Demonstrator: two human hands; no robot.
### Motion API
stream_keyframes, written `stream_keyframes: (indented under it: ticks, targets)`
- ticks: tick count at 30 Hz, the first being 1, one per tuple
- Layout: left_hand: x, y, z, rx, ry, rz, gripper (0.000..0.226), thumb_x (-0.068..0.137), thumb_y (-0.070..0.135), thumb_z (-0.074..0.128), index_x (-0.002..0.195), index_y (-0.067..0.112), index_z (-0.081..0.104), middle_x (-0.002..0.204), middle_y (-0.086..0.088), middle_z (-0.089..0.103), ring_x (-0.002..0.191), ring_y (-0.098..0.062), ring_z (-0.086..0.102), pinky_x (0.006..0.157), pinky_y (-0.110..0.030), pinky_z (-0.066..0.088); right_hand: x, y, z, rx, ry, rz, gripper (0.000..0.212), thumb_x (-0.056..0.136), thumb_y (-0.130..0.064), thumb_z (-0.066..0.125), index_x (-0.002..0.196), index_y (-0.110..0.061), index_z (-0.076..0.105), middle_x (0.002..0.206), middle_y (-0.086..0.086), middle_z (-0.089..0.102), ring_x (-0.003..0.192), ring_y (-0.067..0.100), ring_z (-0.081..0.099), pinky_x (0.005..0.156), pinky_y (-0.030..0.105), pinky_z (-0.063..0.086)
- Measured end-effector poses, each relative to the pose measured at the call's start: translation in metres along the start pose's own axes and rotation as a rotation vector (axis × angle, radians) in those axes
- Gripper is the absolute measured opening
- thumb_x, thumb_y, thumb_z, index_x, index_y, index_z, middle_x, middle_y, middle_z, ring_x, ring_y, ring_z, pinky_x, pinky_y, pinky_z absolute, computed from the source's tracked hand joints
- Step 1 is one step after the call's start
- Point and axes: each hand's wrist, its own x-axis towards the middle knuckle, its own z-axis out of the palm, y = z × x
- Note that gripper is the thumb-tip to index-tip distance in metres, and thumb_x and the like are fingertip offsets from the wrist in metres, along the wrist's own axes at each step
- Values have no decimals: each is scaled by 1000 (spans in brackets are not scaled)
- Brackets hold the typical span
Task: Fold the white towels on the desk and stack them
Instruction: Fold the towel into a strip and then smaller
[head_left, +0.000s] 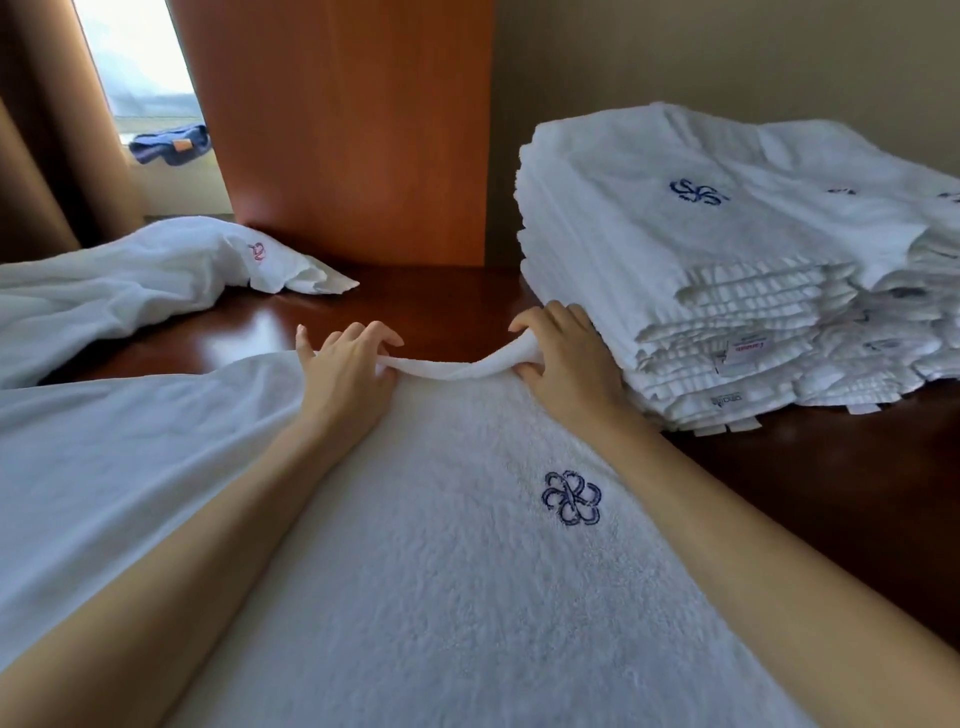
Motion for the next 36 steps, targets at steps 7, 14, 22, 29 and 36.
stream_keyframes:
  ticks: [7,14,22,29,36]
  targets:
    - [21,-11,6,-17,12,-25,21,89,11,57,101,21,71,101,-6,59,104,-30,55,112,-54,19,26,5,14,1,82,22,7,79,-6,73,82,-7,66,91,6,56,87,21,50,70,14,22]
    - [22,-6,3,-1,10,10,22,90,11,56,104,18,71,102,-7,60,102,-30,56,108,-45,27,30,5,15,-66,54,-35,13,74,-7,75,82,-8,65,88,8,56,83,25,50,72,17,19]
    - [-26,16,-52,-16,176,209,20,84,9,66,102,16,73,92,-3,64,90,-26,60,97,-43,39,-12,-5,-38,25,-143,-252,21,80,-1,69,101,-5,68,94,9,60,87,25,54,76,22,29]
    - [-82,39,-65,19,41,437,30,77,22,56,103,17,70,79,3,57,73,-24,59,69,-35,48,-73,15,-85,-28,-107,-348,22,73,2,78,92,-9,75,84,1,65,76,20,62,67,23,42]
    - [-88,42,-64,-59,-34,567,32,84,25,43,99,16,71,72,10,52,66,-19,54,64,-22,40,-85,25,-90,-2,-29,-314,24,71,4,78,86,-14,75,82,-4,63,78,10,52,64,20,36]
